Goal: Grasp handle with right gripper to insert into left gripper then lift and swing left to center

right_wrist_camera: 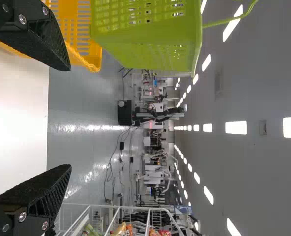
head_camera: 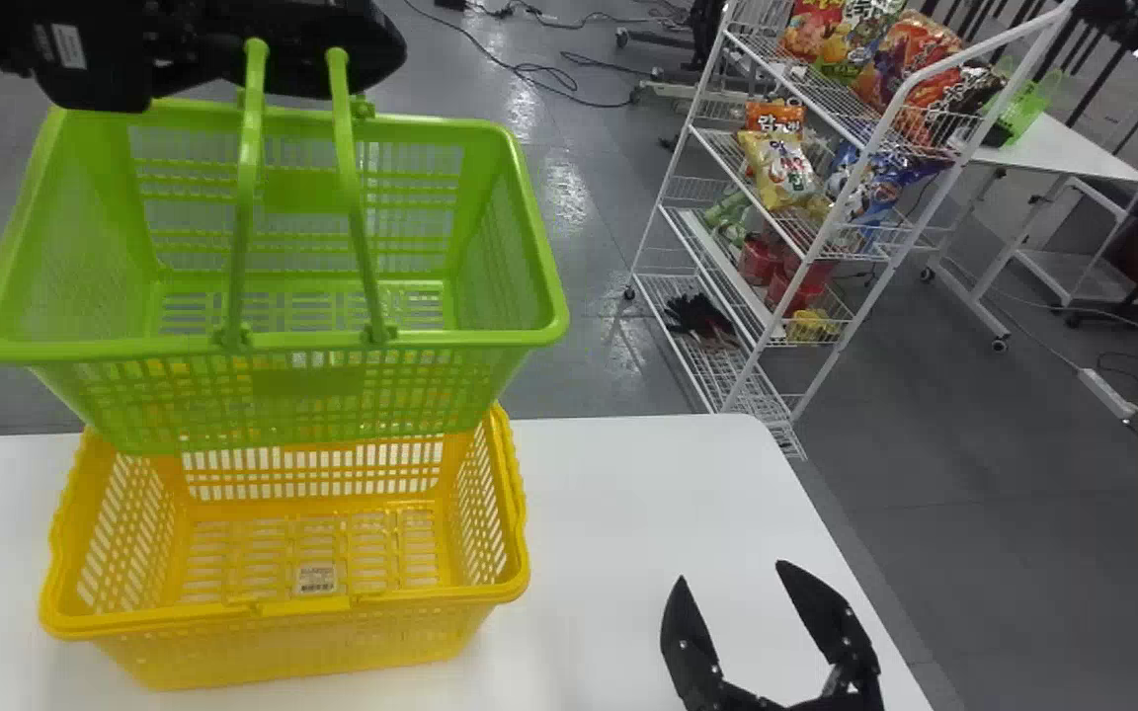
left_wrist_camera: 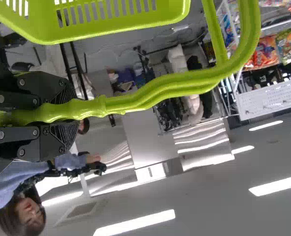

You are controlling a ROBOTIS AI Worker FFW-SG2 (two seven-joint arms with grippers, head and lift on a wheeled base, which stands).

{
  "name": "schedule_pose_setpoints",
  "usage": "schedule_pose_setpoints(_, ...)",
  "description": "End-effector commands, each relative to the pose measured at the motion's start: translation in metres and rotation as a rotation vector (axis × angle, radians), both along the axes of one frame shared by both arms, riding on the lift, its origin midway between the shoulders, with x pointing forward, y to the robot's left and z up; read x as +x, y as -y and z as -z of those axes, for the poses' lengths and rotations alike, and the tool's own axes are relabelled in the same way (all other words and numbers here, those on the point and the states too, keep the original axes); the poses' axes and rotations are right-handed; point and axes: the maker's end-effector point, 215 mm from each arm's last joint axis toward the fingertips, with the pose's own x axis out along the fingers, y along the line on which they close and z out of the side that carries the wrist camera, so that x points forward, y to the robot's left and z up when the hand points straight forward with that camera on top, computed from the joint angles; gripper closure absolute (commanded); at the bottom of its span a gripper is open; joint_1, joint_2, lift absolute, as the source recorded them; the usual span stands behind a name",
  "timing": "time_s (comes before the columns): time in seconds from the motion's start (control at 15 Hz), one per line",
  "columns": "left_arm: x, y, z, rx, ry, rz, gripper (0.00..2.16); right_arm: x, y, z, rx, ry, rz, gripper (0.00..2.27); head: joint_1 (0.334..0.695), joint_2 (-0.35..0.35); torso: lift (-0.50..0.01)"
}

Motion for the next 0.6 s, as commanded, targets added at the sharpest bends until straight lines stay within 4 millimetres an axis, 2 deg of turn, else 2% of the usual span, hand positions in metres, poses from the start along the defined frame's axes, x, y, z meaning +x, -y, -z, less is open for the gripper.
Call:
schedule_pose_setpoints(0.0,0.012,-0.047,-0.007,0.027,0.019,-0.074,1.94,-0.002,0.004,0.002,0.000,-0.004,0.006,0.11,0.639,-0.293,-0.093)
schedule_pose_setpoints(0.33,0.017,-0.154,-0.020,0.019,0.026,-0.221,1.94,-0.001,0.003,0.003,0.000,-0.004,0.005,0.11,0.632,-0.181,-0.093)
schedule_pose_setpoints(0.4,0.014,-0.174,-0.021,0.029,0.025,-0.244,1.94,-0.001,0.003,0.003,0.000,-0.004,0.005,0.11,0.630,-0.139,-0.093)
schedule_pose_setpoints(0.53,0.009,-0.206,-0.023,0.032,0.025,-0.286,1.94,-0.001,0.004,0.002,-0.001,-0.002,0.006,0.11,0.632,-0.098,-0.093)
